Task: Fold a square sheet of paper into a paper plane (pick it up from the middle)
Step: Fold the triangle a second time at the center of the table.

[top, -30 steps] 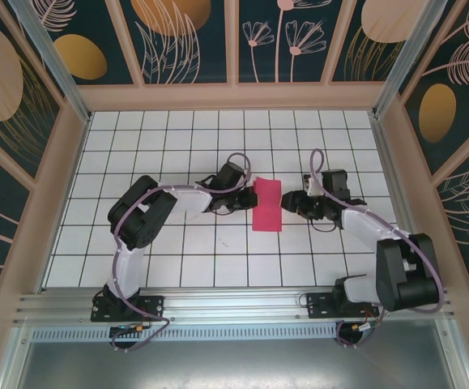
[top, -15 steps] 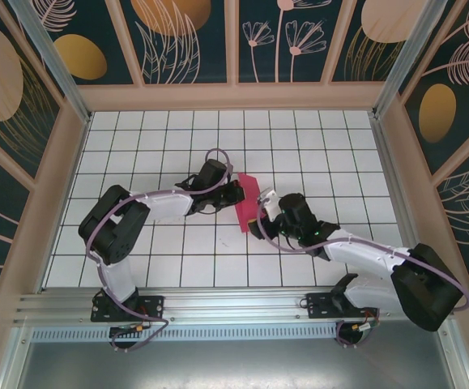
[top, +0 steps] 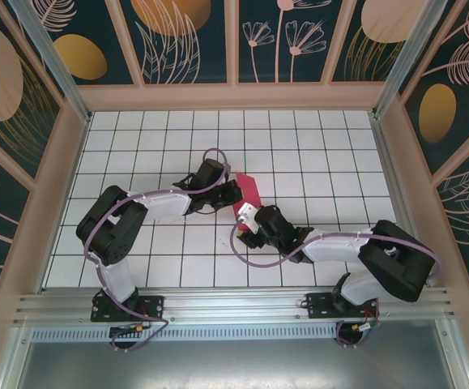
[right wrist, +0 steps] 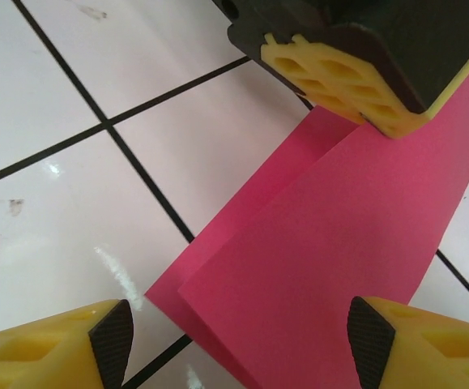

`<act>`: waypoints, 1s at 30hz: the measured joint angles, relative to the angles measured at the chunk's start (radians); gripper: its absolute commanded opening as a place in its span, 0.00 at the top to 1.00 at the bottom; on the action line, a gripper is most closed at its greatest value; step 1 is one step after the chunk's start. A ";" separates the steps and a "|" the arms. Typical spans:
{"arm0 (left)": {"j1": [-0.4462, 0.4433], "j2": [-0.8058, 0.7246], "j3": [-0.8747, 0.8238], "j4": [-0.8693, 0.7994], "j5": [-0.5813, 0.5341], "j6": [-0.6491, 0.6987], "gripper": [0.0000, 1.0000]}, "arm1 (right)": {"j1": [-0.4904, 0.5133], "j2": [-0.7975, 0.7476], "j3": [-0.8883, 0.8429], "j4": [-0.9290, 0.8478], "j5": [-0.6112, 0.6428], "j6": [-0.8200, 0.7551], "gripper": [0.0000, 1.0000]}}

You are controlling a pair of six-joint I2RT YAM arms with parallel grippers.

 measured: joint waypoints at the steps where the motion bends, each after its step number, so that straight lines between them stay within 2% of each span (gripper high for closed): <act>1: 0.000 0.000 0.000 -0.001 0.000 0.000 1.00 | 0.002 0.016 0.007 0.012 0.022 -0.006 0.28; 6: 0.000 0.000 0.000 -0.007 0.000 0.000 1.00 | 0.013 0.062 0.016 0.079 0.090 -0.041 0.35; 14: 0.004 0.000 0.000 -0.020 0.000 0.000 1.00 | 0.020 0.087 0.016 0.123 0.117 -0.068 0.60; 17: 0.007 0.000 0.000 -0.022 0.000 0.000 1.00 | 0.021 0.087 0.016 0.133 0.121 -0.069 0.66; 22: 0.008 0.000 0.000 -0.027 0.000 0.001 1.00 | 0.023 0.087 0.016 0.138 0.123 -0.063 0.83; 24: 0.008 0.000 0.000 -0.029 0.000 0.001 0.96 | 0.023 0.087 0.016 0.138 0.122 -0.056 0.86; 25: 0.008 0.000 0.000 -0.030 -0.001 0.001 0.89 | 0.023 0.087 0.016 0.138 0.122 -0.050 0.90; 27: 0.008 0.000 0.000 -0.031 -0.002 0.002 0.84 | 0.023 0.087 0.016 0.138 0.120 -0.039 0.92; 30: 0.010 0.000 0.000 -0.037 -0.009 0.008 0.64 | 0.020 0.086 0.016 0.137 0.105 -0.007 0.97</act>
